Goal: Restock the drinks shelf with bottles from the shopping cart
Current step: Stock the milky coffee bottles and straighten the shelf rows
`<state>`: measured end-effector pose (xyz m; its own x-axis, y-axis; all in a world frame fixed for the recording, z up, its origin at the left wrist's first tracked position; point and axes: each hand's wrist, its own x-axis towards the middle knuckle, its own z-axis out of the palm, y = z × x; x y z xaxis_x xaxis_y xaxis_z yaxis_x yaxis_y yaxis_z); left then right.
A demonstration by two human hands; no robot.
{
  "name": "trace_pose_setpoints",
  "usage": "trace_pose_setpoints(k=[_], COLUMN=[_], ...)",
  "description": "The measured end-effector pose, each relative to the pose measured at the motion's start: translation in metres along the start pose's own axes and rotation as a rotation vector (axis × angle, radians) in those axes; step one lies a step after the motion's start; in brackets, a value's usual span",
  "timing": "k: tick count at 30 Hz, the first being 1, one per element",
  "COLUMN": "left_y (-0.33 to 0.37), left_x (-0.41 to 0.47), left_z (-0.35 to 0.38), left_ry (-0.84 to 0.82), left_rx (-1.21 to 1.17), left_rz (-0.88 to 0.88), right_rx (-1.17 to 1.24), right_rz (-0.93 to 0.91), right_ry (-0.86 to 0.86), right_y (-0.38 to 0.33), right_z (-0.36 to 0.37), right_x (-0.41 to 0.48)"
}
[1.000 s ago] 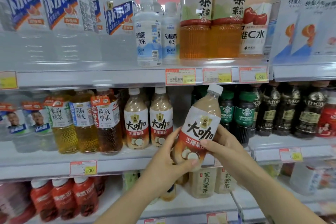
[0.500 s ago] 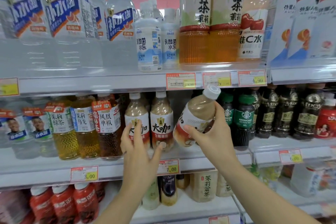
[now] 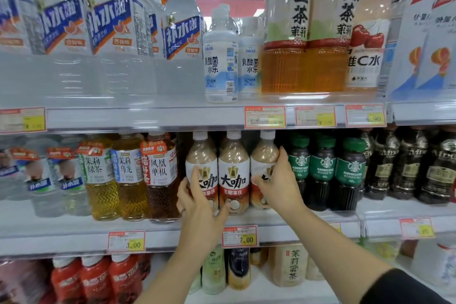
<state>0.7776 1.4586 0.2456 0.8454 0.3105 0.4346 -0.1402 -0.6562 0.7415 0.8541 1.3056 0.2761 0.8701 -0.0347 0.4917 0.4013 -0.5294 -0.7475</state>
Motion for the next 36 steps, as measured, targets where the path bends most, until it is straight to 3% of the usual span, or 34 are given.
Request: trace_pose_setpoints(k=[6, 12, 17, 21, 26, 29, 36], left_y=[-0.005, -0.010, -0.011, -0.008, -0.006, -0.001, 0.001], left_x=[0.000, 0.000, 0.000, -0.001, 0.004, 0.014, 0.026], left_z=[-0.001, -0.002, 0.001, 0.002, 0.008, 0.013, 0.027], left_ry=[0.000, -0.021, 0.001, 0.016, 0.133, 0.191, 0.284], left_rx=[0.004, 0.021, 0.048, 0.123, 0.351, 0.431, 0.471], left_rz=[0.042, 0.089, 0.100, 0.121, 0.335, 0.347, 0.305], right_rx=[-0.065, -0.235, -0.455, -0.454, -0.514, -0.566, -0.433], right_rz=[-0.035, -0.275, -0.303, -0.244, -0.184, -0.133, -0.159], right_ry=[-0.033, 0.136, -0.015, -0.075, -0.157, -0.205, -0.259], right_y=[0.003, 0.011, 0.030, 0.033, 0.029, 0.025, 0.028], right_z=[-0.001, -0.007, 0.006, 0.009, 0.013, 0.016, 0.022], right_x=[-0.011, -0.045, -0.051, -0.041, -0.025, -0.021, -0.008])
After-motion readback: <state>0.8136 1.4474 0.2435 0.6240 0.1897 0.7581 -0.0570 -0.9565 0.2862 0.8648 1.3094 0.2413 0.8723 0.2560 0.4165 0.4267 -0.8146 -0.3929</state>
